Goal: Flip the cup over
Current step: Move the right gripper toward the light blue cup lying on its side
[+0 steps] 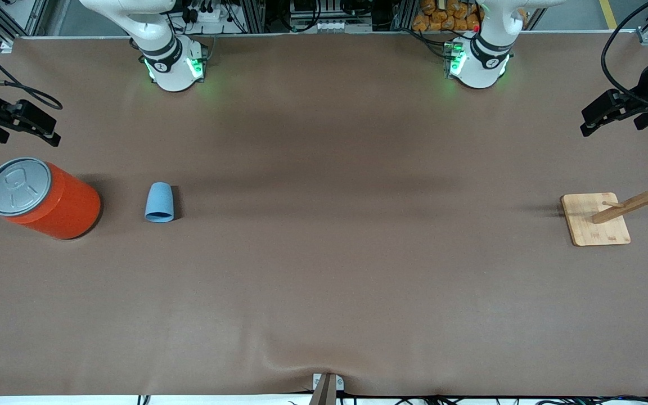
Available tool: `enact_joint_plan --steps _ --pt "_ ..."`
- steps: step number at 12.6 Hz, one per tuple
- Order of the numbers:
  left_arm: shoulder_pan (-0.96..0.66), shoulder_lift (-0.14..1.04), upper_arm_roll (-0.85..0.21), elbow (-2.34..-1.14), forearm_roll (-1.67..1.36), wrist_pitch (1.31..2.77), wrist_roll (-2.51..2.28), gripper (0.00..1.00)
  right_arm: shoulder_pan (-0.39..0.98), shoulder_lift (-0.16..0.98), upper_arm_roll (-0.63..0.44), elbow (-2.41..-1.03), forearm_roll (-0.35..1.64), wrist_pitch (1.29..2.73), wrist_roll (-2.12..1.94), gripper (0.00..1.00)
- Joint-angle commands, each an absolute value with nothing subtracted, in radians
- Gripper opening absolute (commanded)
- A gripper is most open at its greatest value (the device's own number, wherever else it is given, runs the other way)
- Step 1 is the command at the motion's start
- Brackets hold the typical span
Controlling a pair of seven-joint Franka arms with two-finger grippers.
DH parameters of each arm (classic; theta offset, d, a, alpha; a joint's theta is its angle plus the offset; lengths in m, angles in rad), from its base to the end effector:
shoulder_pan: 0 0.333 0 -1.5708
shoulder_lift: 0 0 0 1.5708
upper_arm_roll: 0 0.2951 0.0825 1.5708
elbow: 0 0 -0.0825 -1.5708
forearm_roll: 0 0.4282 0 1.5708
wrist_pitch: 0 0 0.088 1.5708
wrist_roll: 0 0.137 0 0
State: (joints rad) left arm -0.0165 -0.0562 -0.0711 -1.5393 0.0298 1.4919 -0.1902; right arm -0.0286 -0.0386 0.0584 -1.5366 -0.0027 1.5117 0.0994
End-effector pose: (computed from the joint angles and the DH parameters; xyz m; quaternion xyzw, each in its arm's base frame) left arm 0.5724 -0.0470 0.6157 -0.9985 -0.0526 -0.0066 0.0161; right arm 0.5817 0.0176 0.6087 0.9994 -0.0349 0.0070 0.0020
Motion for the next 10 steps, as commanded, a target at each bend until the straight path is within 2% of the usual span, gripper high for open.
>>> enact_joint_plan --steps 1,3,6,10 --pt "-0.005 -0.057 -0.075 -1.529 0.014 1.473 -0.158 1.00 -0.020 0.004 0.063 -1.520 -0.012 1.494 0.054 1.00" --pt "-0.006 -0.057 -0.077 -1.539 0.012 1.473 -0.155 1.00 0.007 0.005 0.071 -1.522 -0.012 1.430 0.051 1.00" --pt "-0.012 -0.058 -0.084 -1.542 0.012 1.473 -0.150 1.00 0.070 0.043 0.071 -1.619 -0.009 1.443 0.051 1.00" --pt "-0.014 -0.043 -0.084 -1.548 0.012 1.482 -0.149 1.00 0.061 0.080 0.066 -1.870 -0.018 1.736 0.049 1.00"
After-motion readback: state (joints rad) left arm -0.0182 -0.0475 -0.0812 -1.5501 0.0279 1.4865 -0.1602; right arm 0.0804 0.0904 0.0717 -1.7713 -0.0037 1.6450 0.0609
